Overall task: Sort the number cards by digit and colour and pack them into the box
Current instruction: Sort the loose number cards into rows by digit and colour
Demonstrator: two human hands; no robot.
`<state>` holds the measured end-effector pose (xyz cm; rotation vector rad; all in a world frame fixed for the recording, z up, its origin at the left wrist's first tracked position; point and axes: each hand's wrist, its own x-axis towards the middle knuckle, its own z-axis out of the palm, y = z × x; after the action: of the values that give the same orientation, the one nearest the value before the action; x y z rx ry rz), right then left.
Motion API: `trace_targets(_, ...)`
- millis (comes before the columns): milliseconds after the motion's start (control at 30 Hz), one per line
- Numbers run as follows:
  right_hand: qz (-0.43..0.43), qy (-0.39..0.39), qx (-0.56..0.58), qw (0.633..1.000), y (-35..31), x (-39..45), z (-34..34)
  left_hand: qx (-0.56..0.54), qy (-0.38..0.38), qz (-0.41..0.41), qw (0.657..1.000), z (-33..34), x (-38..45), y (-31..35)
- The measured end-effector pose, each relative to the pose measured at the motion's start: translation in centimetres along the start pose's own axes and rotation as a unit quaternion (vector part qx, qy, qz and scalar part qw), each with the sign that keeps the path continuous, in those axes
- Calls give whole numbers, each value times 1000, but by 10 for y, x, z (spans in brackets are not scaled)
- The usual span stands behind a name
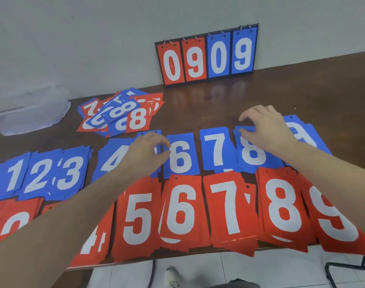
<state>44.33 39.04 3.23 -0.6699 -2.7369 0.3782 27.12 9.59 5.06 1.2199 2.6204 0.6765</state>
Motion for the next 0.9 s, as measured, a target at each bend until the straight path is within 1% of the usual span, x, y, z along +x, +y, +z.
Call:
trace_targets(133, -28, -48, 38, 998, -32, 19, 12, -35, 0, -37, 999, -16, 4, -26)
trace_targets(433, -84, -87, 64, 991, -130, 76, 54, -84, 39, -102, 990, -57, 19, -113)
trace_targets(600, -60, -120, 88, 987, -180, 107, 84, -105, 61, -120, 985, -72, 37, -172)
trace_targets(733, -32, -125, 115, 985, -213, 130, 103, -77, 98, -119, 985, -85, 56, -213)
trace_targets(800, -34, -128, 112, 985, -229, 140, 111, -74, 106, -129, 983, -93, 65, -229)
trace_targets(900, -56, -129, 109, 984, -251, 154, 122, -64, 98, -148, 982, -102, 81, -249)
